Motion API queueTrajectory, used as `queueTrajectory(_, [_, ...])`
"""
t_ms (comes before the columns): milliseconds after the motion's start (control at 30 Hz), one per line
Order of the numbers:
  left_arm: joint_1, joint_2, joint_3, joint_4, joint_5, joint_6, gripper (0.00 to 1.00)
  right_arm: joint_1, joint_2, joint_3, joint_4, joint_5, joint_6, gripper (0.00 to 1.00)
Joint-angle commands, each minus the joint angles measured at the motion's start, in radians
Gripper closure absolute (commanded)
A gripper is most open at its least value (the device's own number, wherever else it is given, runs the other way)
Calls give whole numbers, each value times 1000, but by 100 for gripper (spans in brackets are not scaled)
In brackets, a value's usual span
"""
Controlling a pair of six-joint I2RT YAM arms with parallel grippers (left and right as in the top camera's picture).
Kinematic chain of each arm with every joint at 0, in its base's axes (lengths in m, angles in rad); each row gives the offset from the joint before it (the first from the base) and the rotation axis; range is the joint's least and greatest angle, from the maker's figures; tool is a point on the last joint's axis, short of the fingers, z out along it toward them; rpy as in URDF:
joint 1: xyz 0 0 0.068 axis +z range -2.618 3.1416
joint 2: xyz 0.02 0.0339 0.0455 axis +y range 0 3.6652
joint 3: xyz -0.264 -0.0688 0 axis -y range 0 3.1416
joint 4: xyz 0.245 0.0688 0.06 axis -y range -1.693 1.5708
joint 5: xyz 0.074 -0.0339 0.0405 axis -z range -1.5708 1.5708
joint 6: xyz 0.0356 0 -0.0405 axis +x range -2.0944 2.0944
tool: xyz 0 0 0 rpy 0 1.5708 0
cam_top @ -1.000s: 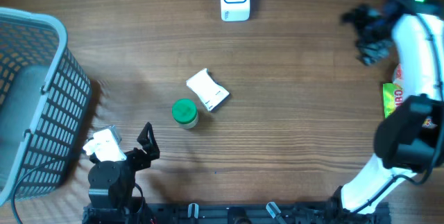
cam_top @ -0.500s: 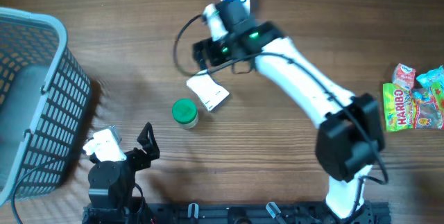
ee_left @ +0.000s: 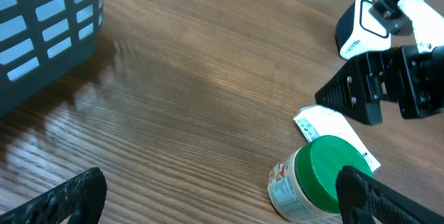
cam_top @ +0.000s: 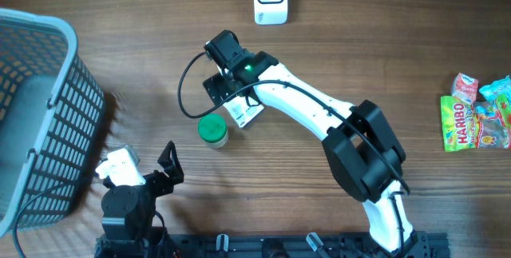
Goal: Scan the item barcode
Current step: 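Reach the right gripper to the white package and grasp it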
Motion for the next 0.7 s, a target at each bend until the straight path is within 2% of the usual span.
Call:
queueTrajectory(0, [-2,-7,-3,3,12,-5,0,1,52,-4,-21,-114,-20,0])
queueTrajectory(567, [-2,-7,-3,3,12,-5,0,2,148,-3,-45,-50,-50,1])
queueTrajectory(667, [-2,-7,-3,3,12,-5,0,2,148,-2,-6,-50,-43,14])
